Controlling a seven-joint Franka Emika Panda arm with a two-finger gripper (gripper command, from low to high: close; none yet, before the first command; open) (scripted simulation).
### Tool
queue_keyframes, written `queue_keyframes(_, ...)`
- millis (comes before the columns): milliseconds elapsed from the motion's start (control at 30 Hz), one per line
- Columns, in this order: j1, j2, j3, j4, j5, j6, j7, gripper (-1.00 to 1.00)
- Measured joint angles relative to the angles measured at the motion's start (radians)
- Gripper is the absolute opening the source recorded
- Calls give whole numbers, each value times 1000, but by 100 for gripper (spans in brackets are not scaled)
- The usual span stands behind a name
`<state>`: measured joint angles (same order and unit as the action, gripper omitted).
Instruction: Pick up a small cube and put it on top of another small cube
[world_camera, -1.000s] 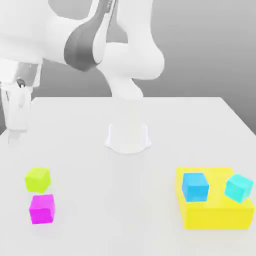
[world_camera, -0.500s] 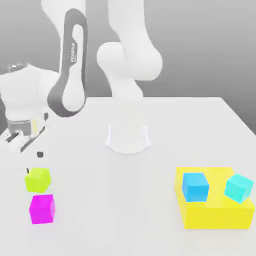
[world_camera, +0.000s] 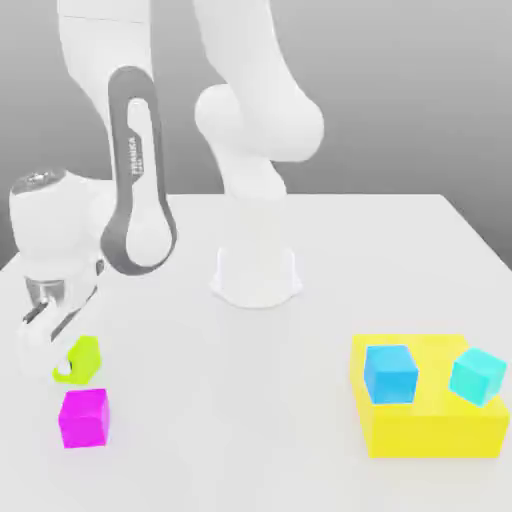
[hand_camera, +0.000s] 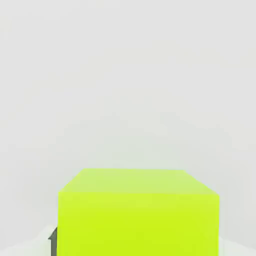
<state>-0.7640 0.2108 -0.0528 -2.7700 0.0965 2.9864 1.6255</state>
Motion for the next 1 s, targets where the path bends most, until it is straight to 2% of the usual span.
queue_keyframes(233,15,-170,-24,-26,-85,-147,56,-100)
queue_keyframes(700,150,-212,92,142,-98,-358,-16,-100)
queue_keyframes(767,168,-178,101,156,-101,-337,-19,-100)
queue_keyframes(900,166,-47,94,163,-117,-214,-10,-100)
queue_keyframes(933,166,-28,93,163,-119,-196,-8,100)
queue_keyframes(1000,166,-28,93,163,-119,-196,-8,100)
